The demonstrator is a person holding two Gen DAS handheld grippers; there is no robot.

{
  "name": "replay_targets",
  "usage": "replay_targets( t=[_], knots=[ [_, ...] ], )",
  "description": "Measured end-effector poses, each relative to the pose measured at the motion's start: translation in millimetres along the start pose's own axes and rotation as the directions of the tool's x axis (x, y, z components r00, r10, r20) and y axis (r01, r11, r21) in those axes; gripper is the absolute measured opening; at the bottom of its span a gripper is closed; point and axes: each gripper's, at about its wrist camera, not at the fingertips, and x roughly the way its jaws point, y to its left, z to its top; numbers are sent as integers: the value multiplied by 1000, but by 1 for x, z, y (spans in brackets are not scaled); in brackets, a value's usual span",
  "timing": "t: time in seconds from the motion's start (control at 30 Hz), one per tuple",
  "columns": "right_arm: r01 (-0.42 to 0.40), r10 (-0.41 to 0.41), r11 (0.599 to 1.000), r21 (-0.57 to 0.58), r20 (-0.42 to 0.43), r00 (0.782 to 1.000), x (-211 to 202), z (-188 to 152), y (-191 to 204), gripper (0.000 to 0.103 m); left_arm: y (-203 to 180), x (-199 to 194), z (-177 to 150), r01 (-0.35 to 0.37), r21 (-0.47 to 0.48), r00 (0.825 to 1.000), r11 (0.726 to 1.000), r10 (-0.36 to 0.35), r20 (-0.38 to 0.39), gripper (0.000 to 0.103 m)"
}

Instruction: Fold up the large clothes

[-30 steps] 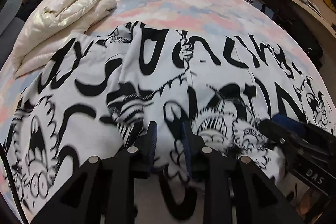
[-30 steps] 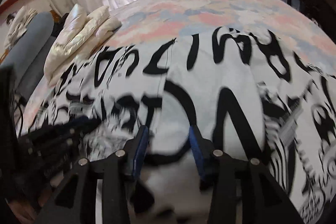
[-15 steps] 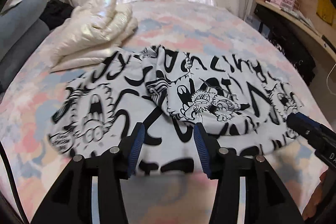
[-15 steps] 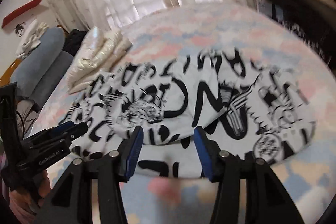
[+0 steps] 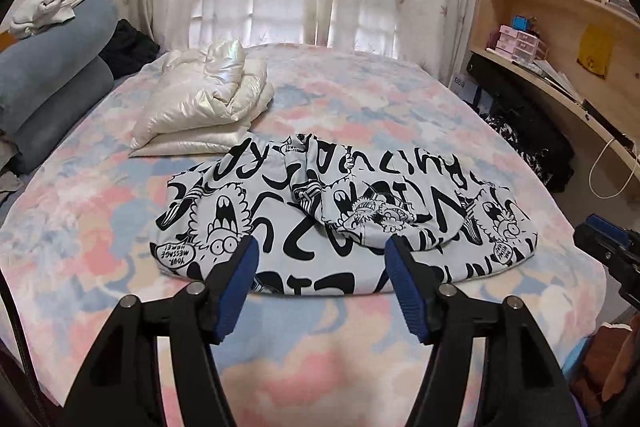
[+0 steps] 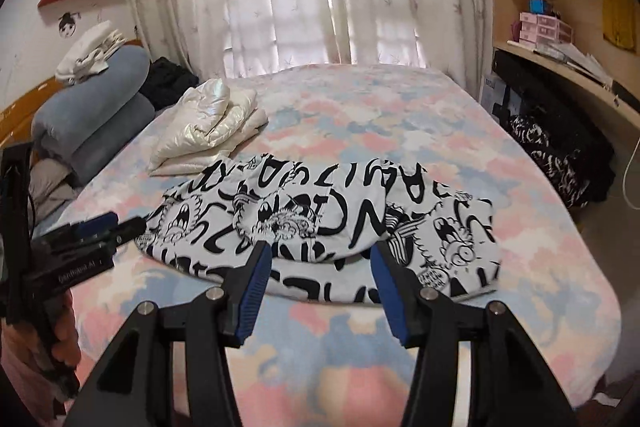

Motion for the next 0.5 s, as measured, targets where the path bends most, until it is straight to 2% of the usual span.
replay_targets(
  t=[0.2,0.3,0.5],
  knots=[
    [13,-15,998,-58,-34,999,-4,-11,9,53,6,6,-15,-29,-5,999,1000,29,-30,73],
    [-2,-2,998,-55,-68,998,19,-18,14,53,11,21,-22,-40,-22,996,999,38,-78,73],
    [-43,44,999,7,-102,994,69,-21,21,53,32,57,-36,-22,-102,988,995,6,-155,73]
  ],
)
